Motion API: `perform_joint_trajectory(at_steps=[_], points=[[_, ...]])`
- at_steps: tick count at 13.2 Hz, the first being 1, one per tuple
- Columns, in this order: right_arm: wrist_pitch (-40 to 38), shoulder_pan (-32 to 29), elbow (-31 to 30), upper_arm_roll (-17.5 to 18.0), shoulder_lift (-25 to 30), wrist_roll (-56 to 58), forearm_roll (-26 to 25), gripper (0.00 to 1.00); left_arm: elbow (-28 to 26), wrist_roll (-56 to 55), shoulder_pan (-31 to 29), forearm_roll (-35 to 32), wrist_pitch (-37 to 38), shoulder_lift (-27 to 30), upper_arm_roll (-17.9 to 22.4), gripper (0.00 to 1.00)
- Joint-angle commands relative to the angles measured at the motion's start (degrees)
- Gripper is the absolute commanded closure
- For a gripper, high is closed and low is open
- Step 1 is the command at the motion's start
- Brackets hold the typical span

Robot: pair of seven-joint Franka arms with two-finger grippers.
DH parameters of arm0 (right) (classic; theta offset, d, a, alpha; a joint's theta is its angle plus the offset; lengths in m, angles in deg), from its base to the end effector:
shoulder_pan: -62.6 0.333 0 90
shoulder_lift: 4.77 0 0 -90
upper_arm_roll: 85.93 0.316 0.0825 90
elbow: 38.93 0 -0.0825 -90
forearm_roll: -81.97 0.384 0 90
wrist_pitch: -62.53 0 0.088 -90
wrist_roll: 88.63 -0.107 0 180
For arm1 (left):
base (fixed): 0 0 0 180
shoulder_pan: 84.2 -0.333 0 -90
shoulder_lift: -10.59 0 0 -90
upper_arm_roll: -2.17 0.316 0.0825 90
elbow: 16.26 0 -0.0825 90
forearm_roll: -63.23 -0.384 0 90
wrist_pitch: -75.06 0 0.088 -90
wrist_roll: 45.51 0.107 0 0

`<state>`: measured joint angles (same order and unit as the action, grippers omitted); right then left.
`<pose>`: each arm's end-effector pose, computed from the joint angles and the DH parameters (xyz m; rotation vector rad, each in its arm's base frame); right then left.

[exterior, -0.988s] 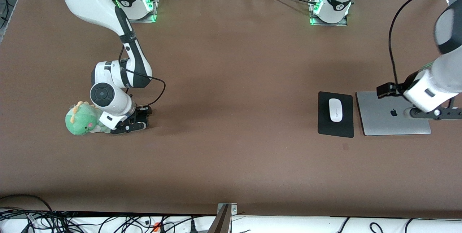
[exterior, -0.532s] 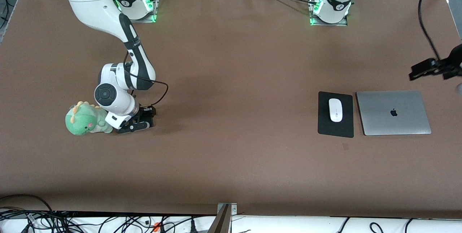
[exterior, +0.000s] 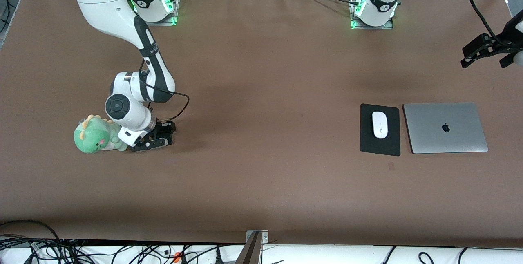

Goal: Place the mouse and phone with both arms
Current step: 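Lower the phone beside the plush toy while the left gripper withdraws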

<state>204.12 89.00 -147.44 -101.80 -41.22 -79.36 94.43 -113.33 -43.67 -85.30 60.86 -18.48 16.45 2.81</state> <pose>0.6157 0.1204 0.1729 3.0902 0.3445 -0.0385 0.5274 0.0205 0.6269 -3.0995 0.0054 -0.0610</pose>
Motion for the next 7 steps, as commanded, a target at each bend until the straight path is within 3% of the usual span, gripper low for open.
perform_joint_trajectory(at_steps=[1,2,4,7], points=[[1.31,-1.70,-0.91,0.32,0.06,1.45,0.90,0.40,-1.37,2.29,1.20,0.26,-0.76,1.00,1.21,0.00],[1.31,-1.71,-0.83,0.32,0.24,0.85,1.16,0.00,-1.28,2.29,1.19,0.26,-0.41,0.74,1.12,0.00],[-0.43,-1.71,-0.39,0.32,2.51,-0.21,1.16,0.00,-1.28,2.38,1.11,0.26,0.20,0.56,0.60,0.00],[-9.55,-1.71,0.49,0.23,9.88,-4.67,1.34,0.00,-1.37,2.90,0.85,0.18,0.38,0.73,0.59,0.00]])
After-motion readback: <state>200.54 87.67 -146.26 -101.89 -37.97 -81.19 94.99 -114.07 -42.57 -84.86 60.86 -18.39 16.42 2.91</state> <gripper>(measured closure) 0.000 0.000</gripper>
